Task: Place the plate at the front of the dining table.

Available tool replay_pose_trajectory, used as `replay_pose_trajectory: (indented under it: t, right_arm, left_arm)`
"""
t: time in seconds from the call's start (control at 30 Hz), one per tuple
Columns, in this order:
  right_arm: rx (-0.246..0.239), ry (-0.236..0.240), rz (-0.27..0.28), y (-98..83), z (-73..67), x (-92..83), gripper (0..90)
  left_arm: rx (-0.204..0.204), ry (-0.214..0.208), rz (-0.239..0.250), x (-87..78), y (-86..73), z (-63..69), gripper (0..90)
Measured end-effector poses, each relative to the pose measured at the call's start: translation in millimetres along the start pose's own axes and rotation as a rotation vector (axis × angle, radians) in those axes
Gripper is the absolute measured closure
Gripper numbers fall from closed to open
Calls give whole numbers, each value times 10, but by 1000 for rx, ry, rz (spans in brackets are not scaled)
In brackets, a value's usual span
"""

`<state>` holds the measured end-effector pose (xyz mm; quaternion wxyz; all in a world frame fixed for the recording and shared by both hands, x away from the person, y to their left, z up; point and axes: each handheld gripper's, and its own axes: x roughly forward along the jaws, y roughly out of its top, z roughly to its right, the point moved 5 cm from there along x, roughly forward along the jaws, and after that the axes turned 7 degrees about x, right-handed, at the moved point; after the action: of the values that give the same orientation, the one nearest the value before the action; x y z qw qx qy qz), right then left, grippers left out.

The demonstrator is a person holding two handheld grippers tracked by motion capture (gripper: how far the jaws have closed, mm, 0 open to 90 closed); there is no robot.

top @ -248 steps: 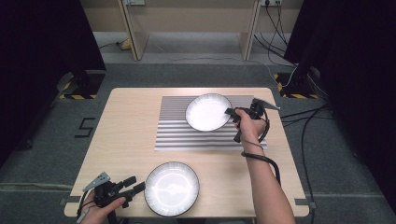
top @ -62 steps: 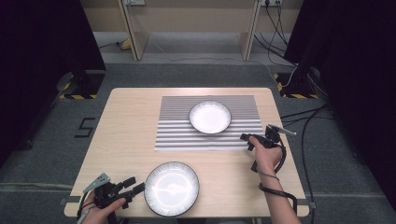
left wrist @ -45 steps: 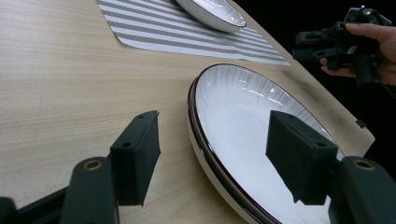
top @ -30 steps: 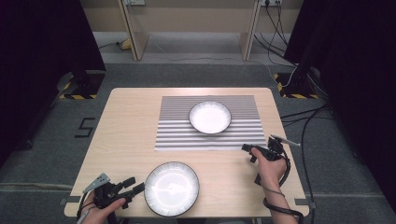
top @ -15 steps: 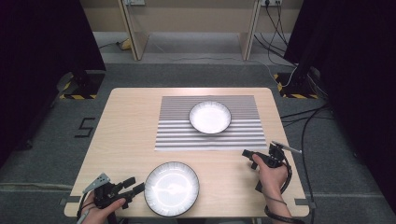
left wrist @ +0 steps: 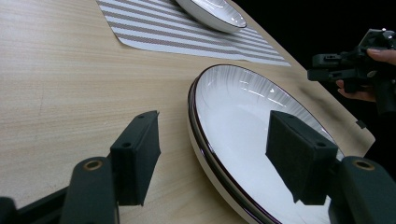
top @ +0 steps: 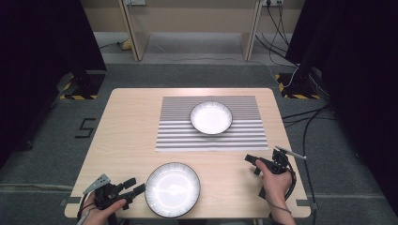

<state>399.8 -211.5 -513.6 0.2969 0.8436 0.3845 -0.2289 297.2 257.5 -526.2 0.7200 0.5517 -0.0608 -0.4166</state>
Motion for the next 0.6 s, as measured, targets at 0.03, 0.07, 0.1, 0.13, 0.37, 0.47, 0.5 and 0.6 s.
replay_pose_trajectory:
  t: [0.03,0.07,0.1,0.13,0.37,0.47,0.5,0.6]
  right_arm:
    - [-3,1,0,-3,7,-9,489]
    - [-3,0,2,-7,9,-15,489]
    - [-4,-1,1,-13,17,-27,488]
    - [-5,1,1,-19,25,-35,488]
    - [3,2,2,-67,75,-95,487]
    - [2,-1,4,-86,99,-112,487]
    - [2,-1,4,-86,99,-112,487]
    - [9,1,7,-110,113,-138,487]
  left_arm:
    - [0,0,0,0,0,0,344]
    - [-1,0,0,-1,0,0,344]
    - [-1,0,0,-1,0,0,343]
    - [-1,1,1,-1,1,0,344]
    - [-4,2,4,-2,3,-5,344]
    - [-4,2,4,-2,2,-3,344]
    - [-4,2,4,-2,2,-3,344]
    - [-4,3,4,-1,2,-6,344]
